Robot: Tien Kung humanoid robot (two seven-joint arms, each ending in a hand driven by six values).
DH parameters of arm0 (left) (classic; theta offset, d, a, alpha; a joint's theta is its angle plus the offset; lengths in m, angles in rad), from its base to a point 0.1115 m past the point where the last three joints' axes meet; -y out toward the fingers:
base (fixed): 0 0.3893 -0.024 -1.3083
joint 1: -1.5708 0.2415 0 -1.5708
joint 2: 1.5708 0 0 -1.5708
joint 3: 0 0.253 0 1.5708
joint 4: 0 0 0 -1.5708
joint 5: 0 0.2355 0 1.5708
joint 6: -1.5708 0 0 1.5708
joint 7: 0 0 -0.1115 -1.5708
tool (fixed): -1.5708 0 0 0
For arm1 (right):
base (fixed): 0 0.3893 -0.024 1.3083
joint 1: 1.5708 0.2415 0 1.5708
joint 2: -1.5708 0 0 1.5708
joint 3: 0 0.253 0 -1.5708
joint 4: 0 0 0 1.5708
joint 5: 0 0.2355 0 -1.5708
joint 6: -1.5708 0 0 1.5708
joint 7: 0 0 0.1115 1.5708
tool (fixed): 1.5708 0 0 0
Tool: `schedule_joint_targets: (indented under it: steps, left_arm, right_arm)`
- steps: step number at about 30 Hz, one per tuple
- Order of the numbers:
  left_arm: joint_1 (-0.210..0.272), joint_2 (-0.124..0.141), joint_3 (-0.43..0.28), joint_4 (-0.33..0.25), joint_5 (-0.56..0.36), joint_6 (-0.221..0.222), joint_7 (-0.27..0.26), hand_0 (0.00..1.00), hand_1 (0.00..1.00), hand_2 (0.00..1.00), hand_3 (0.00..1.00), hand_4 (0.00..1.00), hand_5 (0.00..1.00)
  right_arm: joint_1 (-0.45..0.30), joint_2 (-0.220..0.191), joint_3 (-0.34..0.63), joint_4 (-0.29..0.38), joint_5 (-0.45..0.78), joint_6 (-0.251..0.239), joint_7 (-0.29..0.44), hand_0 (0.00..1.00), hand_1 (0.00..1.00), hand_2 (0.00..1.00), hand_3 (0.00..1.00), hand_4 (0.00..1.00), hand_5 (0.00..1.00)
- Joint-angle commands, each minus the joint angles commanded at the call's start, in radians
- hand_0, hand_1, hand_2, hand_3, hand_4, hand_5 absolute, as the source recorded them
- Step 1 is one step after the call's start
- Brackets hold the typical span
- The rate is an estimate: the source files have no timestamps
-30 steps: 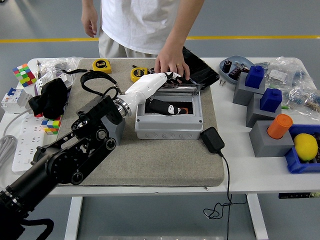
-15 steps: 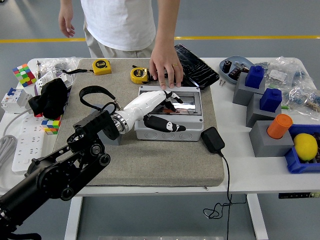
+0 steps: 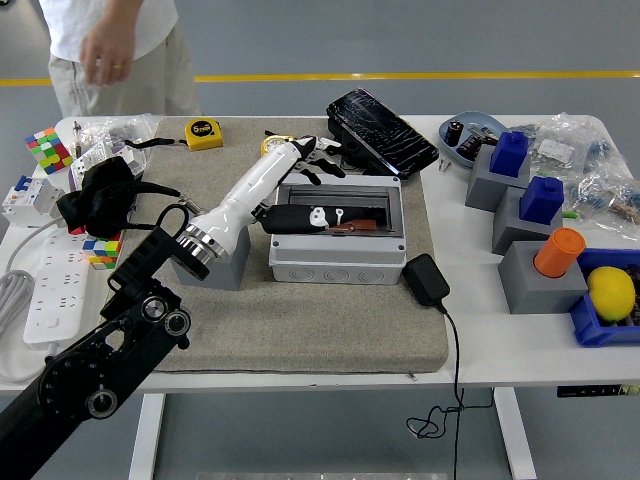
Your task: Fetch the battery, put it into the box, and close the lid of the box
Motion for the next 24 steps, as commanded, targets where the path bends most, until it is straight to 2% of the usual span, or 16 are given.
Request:
schedule_joint_targets:
  steps: [6,7,11,15,19,24]
  left_arm:
    - [0.126,-0.010,-0.144,-0.002,-0.213,0.024,-0.097,0.524,0.661,0.644,0.723,0.998,0.487]
    - [0.144,-0.008,-0.168,-0.001,-0.238,0.023,-0.106,0.564,0.673,0.657,0.732,0.998,0.482]
    - [0.200,0.018,-0.236,0.007,-0.330,0.004,-0.122,0.564,0.673,0.657,0.732,0.998,0.482]
    - [0.241,0.040,-0.284,0.009,-0.363,-0.008,-0.127,0.578,0.677,0.661,0.732,0.998,0.490]
    - [0.265,0.038,-0.333,0.004,-0.388,-0.021,-0.119,0.572,0.677,0.666,0.730,0.998,0.492]
    - [0.274,0.045,-0.355,0.009,-0.363,-0.034,-0.107,0.572,0.677,0.666,0.730,0.998,0.492]
  right_arm:
    - [-0.004,-0.006,0.059,0.000,-0.029,-0.005,0.002,0.747,0.712,0.722,0.718,0.998,0.555]
    - [-0.004,-0.008,0.062,0.000,-0.029,-0.005,0.003,0.747,0.712,0.722,0.717,0.998,0.553]
    - [-0.007,-0.015,0.075,0.000,-0.030,-0.007,0.005,0.747,0.712,0.722,0.717,0.998,0.553]
    - [-0.010,-0.021,0.085,0.000,-0.026,-0.009,0.012,0.745,0.712,0.722,0.716,0.998,0.556]
    - [-0.016,-0.023,0.110,0.000,-0.031,-0.010,0.019,0.746,0.712,0.722,0.716,0.998,0.557]
    - [-0.022,-0.022,0.144,0.000,-0.041,-0.011,0.023,0.746,0.712,0.722,0.716,0.998,0.557]
